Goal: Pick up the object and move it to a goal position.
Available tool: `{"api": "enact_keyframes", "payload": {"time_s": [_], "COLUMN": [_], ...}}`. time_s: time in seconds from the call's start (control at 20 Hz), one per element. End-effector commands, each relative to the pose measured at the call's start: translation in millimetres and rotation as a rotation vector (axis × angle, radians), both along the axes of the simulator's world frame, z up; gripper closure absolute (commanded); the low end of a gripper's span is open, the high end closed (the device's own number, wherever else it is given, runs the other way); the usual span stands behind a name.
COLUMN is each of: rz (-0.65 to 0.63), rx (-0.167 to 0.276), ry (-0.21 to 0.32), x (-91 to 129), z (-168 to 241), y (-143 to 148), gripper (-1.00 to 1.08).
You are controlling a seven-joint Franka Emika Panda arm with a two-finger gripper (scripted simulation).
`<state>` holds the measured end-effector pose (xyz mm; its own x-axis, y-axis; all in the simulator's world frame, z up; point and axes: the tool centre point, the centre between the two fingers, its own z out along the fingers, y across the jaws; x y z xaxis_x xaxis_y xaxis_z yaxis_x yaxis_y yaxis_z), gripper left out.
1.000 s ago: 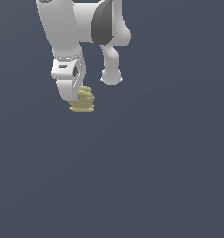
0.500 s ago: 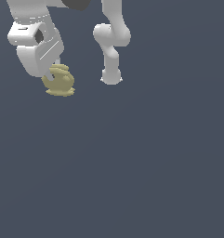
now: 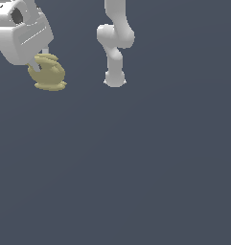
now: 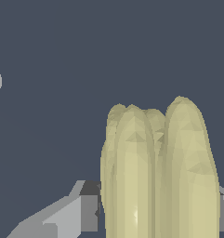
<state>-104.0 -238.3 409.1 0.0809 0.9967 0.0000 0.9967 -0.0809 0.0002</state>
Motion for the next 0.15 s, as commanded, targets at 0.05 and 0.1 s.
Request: {"api": "enact_keyframes", "payload": {"time_s": [0.05, 0.1], "rz": [0.001, 0.001], "rx": [0.000, 0.000], "ry": [0.000, 0.000], "x": [0.2, 0.2], "z": [4.2, 4.4], "y": [-3.2, -3.3], "gripper": [1.08, 1.08]}}
